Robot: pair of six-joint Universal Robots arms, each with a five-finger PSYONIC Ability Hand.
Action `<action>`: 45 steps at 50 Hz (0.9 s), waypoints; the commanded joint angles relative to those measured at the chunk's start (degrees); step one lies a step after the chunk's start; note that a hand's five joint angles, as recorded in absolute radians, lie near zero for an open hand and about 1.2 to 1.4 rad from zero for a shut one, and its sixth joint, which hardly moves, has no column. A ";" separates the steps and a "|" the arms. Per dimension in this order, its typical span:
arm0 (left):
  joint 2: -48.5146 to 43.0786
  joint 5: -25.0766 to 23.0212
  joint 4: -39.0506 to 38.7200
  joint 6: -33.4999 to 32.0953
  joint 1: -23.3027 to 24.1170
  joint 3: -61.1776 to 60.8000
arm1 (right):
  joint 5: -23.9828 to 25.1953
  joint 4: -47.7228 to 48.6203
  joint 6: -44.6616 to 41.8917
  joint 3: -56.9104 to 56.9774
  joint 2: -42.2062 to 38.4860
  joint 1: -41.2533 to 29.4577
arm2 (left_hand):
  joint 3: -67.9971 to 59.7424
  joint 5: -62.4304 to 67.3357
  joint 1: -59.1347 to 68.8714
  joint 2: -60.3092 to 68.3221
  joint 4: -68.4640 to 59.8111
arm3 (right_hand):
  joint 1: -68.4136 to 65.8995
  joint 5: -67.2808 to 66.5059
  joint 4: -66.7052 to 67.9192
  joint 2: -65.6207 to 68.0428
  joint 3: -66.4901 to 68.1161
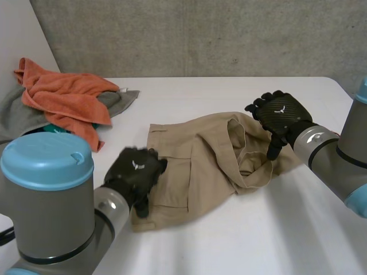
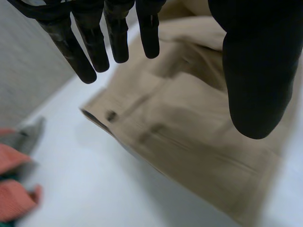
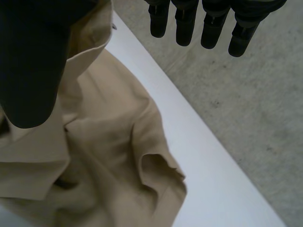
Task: Fold the laundry.
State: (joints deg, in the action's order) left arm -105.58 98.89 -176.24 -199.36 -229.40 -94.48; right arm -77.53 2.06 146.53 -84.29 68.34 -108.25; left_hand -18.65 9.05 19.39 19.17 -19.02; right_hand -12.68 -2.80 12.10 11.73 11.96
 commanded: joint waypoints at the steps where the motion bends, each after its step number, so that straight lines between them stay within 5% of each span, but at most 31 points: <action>1: -1.47 -6.25 4.33 6.79 -2.63 -3.95 | 0.01 -3.90 1.83 1.23 -0.93 0.14 | -9.72 9.33 8.98 9.20 -9.35 | 2.68 2.80 -2.10 -1.73 -1.96; 15: -7.45 -7.92 -1.91 7.59 -3.86 -3.87 | -0.17 -3.90 1.39 0.97 -1.19 -0.47 | -23.34 22.95 22.60 22.82 -22.98 | 2.68 2.80 -2.10 -1.73 -1.96; 17: -8.59 -7.31 -3.49 6.71 -3.77 -3.78 | -0.34 -3.90 1.31 0.97 -1.11 -0.47 | -37.24 36.84 36.50 36.72 -36.87 | 2.68 2.80 -2.10 -1.73 -1.96; 19: -8.86 -6.52 -4.28 5.66 -3.95 -3.61 | -0.34 -3.90 1.31 0.97 -1.02 -0.56 | -60.40 60.01 59.66 59.88 -60.04 | 2.68 2.80 -2.10 -1.73 -1.96; 27: -2.29 1.92 -14.71 0.04 -9.82 4.10 | -0.43 -4.17 1.83 0.88 0.83 -0.47 | -61.35 60.95 60.61 60.83 -60.98 | 2.68 2.80 -2.10 -1.73 -1.96; 36: -1.38 -8.26 -28.19 1.95 -14.15 25.20 | -0.78 -3.90 4.03 1.23 1.09 0.05 | -61.35 60.95 60.61 60.83 -60.98 | 2.68 2.80 -2.10 -1.73 -1.96; 45: -10.08 -17.84 -29.69 18.30 -10.55 42.09 | -1.92 -3.82 4.73 1.67 1.09 1.37 | -61.35 60.95 60.61 60.83 -60.98 | 2.68 2.80 -2.10 -1.73 -1.96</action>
State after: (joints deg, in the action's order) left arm -109.36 86.92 -206.38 -191.33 -242.59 -61.83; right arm -79.00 -1.84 151.01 -82.92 69.48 -107.76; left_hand -67.75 56.43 64.83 68.25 -68.27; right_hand -12.68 -2.80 12.11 11.73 11.96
